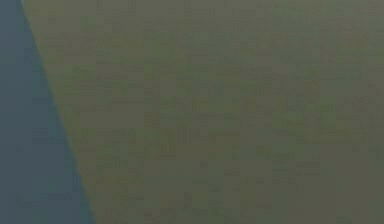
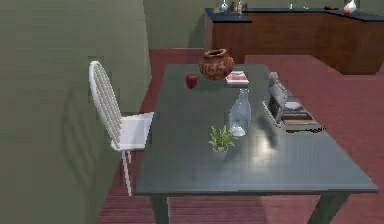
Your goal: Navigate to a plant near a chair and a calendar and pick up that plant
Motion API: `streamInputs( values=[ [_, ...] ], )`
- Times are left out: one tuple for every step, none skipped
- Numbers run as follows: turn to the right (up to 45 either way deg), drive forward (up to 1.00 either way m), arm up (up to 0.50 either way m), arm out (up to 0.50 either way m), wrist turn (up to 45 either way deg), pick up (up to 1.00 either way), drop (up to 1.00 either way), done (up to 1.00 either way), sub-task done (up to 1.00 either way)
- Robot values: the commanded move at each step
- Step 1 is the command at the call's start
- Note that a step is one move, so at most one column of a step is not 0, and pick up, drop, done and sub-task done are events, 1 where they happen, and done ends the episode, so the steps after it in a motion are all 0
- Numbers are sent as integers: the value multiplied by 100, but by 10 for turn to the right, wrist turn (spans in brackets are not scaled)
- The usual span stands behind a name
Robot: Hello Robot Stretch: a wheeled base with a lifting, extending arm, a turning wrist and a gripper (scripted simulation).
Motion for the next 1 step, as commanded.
streamInputs(
  values=[
    [450, 0, 0, 0, 0, 0, 0, 0, 0]
  ],
)
